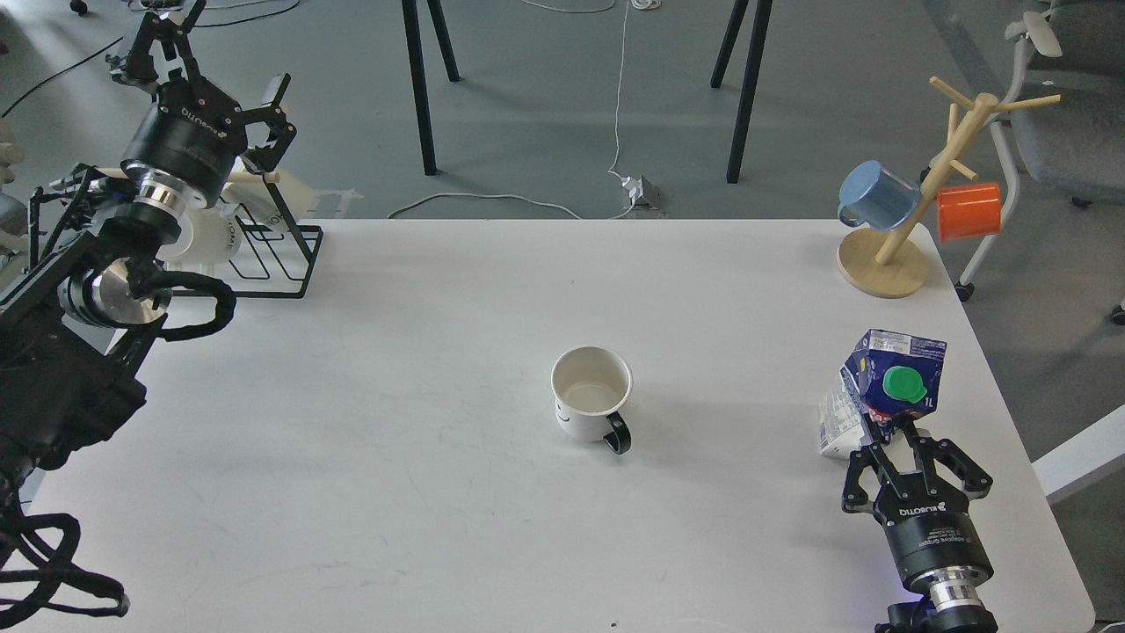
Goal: Place cup and milk with both arms
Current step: 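Grasp the blue-and-white milk carton with the right gripper, then slide the milk carton with the right gripper beside the white mug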
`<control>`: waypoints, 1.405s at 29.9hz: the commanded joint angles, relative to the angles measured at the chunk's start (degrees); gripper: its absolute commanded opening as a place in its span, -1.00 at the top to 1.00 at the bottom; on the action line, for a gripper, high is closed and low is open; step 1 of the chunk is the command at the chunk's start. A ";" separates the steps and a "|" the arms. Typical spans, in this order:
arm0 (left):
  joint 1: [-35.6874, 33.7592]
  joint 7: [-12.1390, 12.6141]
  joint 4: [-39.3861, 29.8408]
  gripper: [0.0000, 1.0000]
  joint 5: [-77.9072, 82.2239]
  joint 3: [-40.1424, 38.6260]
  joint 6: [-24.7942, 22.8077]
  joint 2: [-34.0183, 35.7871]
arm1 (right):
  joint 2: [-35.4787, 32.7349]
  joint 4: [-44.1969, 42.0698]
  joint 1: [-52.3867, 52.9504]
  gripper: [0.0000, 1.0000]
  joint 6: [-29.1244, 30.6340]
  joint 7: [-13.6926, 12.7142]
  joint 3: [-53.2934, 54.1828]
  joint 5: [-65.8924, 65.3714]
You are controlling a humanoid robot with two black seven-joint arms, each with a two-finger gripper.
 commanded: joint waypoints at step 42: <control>0.26 0.00 1.27 -0.99 0.35 3.35 -0.11 0.72 | 9.47 -3.34 6.99 -0.53 0.00 0.52 -12.52 -1.14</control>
